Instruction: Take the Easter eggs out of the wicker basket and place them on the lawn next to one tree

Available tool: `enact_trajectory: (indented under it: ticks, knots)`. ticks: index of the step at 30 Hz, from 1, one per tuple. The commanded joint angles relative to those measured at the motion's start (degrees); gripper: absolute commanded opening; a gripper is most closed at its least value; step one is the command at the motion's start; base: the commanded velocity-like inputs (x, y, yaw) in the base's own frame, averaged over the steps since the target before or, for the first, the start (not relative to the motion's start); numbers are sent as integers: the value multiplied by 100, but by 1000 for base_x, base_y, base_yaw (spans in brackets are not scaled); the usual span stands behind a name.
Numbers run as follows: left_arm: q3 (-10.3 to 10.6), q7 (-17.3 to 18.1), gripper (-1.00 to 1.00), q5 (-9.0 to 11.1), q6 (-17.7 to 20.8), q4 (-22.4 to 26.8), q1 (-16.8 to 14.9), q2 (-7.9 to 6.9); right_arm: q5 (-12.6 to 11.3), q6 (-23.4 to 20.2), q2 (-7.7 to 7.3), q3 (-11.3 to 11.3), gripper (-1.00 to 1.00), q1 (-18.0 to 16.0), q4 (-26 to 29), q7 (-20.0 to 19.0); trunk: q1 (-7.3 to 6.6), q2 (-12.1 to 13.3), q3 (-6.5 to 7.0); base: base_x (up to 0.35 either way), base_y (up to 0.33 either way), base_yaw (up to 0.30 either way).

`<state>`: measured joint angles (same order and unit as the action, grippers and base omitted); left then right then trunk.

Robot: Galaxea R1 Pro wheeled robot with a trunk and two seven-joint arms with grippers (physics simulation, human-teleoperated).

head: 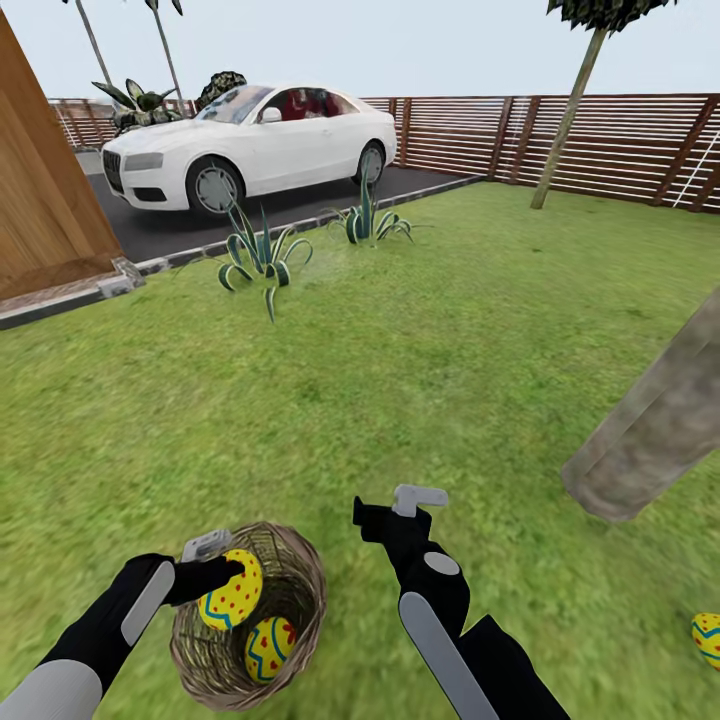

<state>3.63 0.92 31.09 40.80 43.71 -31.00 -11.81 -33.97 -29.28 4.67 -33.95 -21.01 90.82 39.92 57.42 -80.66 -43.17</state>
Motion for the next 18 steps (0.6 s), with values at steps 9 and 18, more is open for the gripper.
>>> enact_trajectory:
  ticks: [9,18]
  knots:
    - [15,12,-100,-7,16,32,-2,-6,-40,-18,-1,-6,100,-8,8,48,-198,360,157,0,0,0]
    - [15,13,-100,-7,16,41,-2,-6,-40,-21,4,-6,100,-8,7,47,-396,721,319,0,0,0]
